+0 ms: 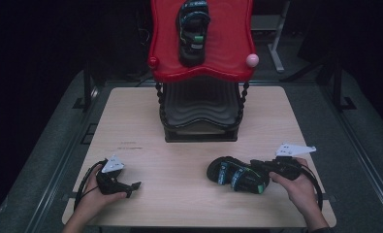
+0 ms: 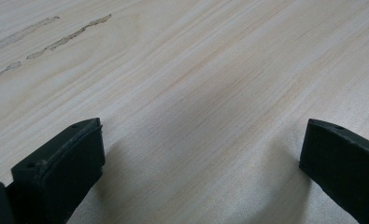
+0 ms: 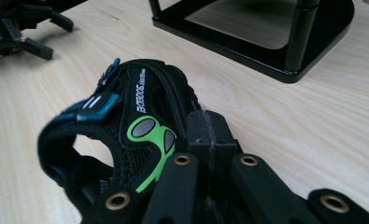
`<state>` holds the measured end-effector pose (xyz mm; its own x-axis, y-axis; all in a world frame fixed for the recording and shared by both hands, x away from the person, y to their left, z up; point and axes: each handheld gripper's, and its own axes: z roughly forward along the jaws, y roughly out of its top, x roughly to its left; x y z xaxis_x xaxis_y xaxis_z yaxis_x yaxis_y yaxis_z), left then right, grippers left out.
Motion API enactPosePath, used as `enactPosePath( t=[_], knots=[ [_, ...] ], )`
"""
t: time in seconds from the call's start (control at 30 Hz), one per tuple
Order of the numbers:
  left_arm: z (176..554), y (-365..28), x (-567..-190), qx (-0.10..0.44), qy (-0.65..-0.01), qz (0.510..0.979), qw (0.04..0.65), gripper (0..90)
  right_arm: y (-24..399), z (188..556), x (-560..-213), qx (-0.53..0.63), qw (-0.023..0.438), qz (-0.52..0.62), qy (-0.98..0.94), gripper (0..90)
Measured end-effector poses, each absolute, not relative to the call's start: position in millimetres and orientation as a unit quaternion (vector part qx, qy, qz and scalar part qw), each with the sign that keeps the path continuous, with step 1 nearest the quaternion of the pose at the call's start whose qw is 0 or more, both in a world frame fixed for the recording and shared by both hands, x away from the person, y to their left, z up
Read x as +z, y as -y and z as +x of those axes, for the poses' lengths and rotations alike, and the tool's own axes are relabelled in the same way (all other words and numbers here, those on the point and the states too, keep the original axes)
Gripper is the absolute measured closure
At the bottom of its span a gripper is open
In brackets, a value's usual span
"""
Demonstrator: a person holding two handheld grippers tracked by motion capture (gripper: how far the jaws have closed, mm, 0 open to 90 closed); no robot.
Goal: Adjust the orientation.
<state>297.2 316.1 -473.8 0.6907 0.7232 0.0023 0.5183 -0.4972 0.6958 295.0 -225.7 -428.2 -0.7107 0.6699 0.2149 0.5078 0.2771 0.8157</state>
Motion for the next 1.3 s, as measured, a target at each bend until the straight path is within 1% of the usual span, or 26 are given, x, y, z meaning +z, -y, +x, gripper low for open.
enactPosePath(
  t=[0.2, 0.3, 0.4, 0.5, 0.63, 0.83, 1.07, 1.3],
  knots=[
    [297.3, -316.1, -473.8, 0.149, -0.364, 0.852, 0.345, 0.0, 227.1, 312.3, -437.6, 0.463, 0.081, 0.377, -0.798, 90.0],
    [297.4, -316.1, -473.9, 0.149, -0.364, 0.852, 0.345, 0.0, 225.9, 320.1, -445.3, 0.435, 0.088, 0.381, -0.811, 90.0],
    [297.5, -316.1, -473.9, 0.149, -0.364, 0.852, 0.345, 0.0, 231.4, 326.3, -452.0, 0.434, 0.080, 0.392, -0.807, 90.0],
    [297.4, -316.1, -473.9, 0.149, -0.364, 0.852, 0.345, 0.0, 235.9, 326.8, -453.5, 0.431, 0.089, 0.394, -0.807, 90.0],
    [297.4, -316.1, -473.9, 0.149, -0.364, 0.852, 0.345, 0.0, 250.8, 322.0, -454.1, 0.435, 0.098, 0.403, -0.799, 90.0],
    [297.4, -316.0, -474.0, 0.149, -0.364, 0.852, 0.346, 0.0, 269.3, 305.9, -462.9, 0.415, 0.089, 0.412, -0.806, 90.0],
    [297.2, -316.1, -474.0, 0.149, -0.365, 0.852, 0.346, 0.0, 269.6, 293.9, -467.9, 0.411, 0.075, 0.407, -0.812, 90.0],
    [297.2, -316.1, -474.1, 0.150, -0.365, 0.851, 0.346, 0.0, 263.8, 273.9, -467.9, 0.414, 0.061, 0.391, -0.820, 90.0]
  ],
)
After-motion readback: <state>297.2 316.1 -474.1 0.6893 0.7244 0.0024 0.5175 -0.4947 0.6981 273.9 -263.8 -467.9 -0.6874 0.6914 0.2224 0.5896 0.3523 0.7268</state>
